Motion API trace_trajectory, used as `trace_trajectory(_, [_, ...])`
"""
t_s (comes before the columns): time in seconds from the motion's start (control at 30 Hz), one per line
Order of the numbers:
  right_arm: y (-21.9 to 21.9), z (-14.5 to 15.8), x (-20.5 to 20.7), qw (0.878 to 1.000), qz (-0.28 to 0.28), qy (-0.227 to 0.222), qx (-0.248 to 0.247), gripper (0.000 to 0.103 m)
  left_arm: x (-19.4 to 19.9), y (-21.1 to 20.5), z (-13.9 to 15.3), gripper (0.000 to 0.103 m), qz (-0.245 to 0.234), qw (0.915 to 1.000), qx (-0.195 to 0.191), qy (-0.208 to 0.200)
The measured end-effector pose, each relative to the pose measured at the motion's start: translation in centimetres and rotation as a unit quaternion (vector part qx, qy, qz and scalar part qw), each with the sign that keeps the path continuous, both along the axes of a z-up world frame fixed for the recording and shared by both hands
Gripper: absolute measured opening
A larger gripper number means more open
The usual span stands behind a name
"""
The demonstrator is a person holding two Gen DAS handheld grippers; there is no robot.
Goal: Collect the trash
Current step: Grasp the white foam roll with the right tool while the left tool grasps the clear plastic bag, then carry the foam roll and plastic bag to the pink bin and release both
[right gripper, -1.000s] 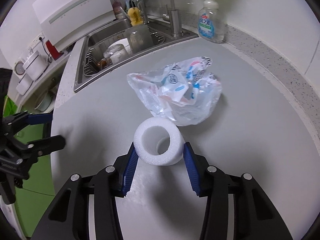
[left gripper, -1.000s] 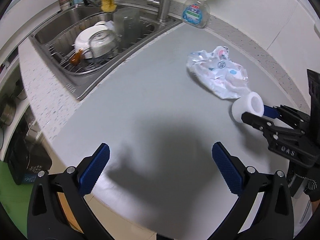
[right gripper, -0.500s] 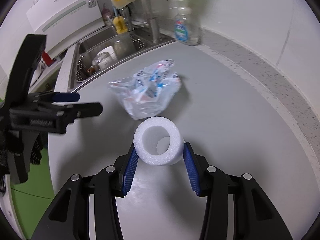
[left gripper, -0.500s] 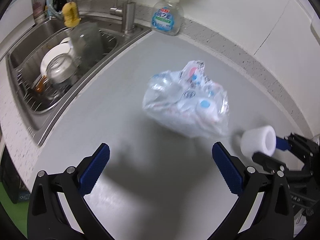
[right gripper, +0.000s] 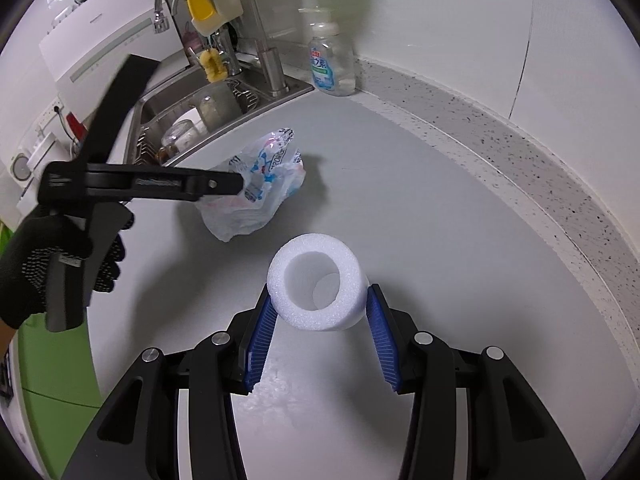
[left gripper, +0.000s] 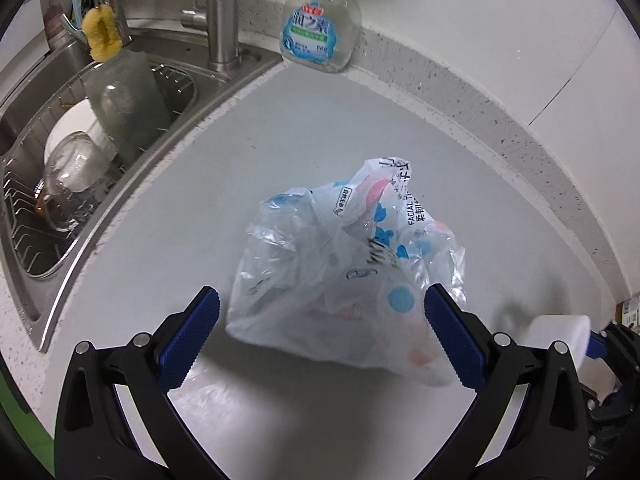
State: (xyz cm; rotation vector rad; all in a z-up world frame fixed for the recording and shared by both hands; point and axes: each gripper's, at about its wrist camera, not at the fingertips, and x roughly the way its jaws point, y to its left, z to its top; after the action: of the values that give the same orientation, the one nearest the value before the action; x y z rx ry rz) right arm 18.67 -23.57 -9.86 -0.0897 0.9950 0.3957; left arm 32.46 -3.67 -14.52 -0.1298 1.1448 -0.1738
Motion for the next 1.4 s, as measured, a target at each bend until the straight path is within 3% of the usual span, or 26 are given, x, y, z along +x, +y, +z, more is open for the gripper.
trace_trajectory(0.13, [-0.2, 0.1, 0.1, 1.000, -0.001, -0.002, 0.003, 0.045, 0.4, -0.5, -0.9, 0.100, 0.002, 1.0000, -0.004, 0.007])
trace_trajectory(0.17, [-0.2, 0.1, 0.2, 1.000, -0.001, -0.003, 0.003, 0.045, 0.4, -0.7, -1.1, 0.094, 0.001, 1.0000, -0.004, 0.005])
trace_trajectory(0.2, [-0.3, 0.2, 0.1, 1.000, -0.001, -0.005, 0.004, 0.045, 0.3, -0.8, -1.1, 0.082, 0.002, 1.0000, 0.002, 0.004])
trace_trajectory(0.27, [-0.5, 0.3, 0.1, 1.000, -0.002, -0.006, 0.007, 0.045, 0.1, -0.7, -1.0, 0.075, 0.005, 1.0000, 0.002, -0.002])
trace_trajectory(0.37, [-0.7, 0.3, -0.2, 1.000, -0.002, -0.007, 0.008, 0.045, -0.3, -0.1, -0.5, 0.039, 0.011, 0.9998, 0.016, -0.011])
trace_trajectory(0.43, [-0.5, 0.2, -0.2, 1.000, -0.001, -0.008, 0.008, 0.045, -0.6, 0.3, -0.3, 0.032, 0.008, 0.9999, 0.010, -0.012])
trace_trajectory(0.5, [-0.3, 0.3, -0.3, 1.000, 0.002, -0.008, 0.008, 0.045, -1.0, 0.6, -0.1, 0.011, 0.009, 0.9997, 0.016, -0.017])
trace_trajectory(0.83, [0.9, 1.6, -1.2, 0.999, 0.020, -0.025, 0.011, 0.045, -4.5, 1.6, 2.5, 0.010, 0.011, 0.9990, -0.002, -0.044])
trace_trajectory(1.0, [2.3, 2.7, -2.1, 0.999, 0.035, -0.035, 0.012, 0.045, -7.2, 3.0, 4.3, 0.010, 0.016, 0.9982, 0.006, -0.058])
trace_trajectory(1.4, [10.5, 4.2, -6.8, 0.992, 0.110, -0.049, 0.021, 0.045, -19.8, 11.9, 8.6, 0.010, 0.075, 0.9925, 0.044, -0.087])
